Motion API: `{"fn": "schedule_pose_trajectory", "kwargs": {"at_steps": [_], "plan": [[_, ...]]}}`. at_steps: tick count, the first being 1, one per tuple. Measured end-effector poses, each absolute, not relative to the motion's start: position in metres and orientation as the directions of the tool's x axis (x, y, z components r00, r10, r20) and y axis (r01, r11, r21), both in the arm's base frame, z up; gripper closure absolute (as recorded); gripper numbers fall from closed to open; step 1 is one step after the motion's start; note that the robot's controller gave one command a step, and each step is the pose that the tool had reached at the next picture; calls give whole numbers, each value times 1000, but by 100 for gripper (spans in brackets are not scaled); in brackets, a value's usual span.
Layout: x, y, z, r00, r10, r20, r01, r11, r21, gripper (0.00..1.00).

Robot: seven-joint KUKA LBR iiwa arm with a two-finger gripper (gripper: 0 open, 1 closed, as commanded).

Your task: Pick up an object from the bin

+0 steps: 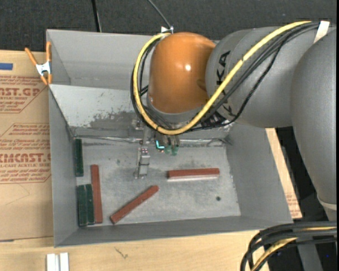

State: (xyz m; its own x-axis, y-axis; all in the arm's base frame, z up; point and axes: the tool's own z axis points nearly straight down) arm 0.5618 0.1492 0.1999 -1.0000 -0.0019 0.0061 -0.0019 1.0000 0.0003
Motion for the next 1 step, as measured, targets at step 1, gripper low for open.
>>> {"fn": "schedule_pose_trajectory", "kwargs": {"at_steps": [1], "plan": [[564, 149, 205, -1000, 0, -2, -1, 1000, 2, 0]]}}
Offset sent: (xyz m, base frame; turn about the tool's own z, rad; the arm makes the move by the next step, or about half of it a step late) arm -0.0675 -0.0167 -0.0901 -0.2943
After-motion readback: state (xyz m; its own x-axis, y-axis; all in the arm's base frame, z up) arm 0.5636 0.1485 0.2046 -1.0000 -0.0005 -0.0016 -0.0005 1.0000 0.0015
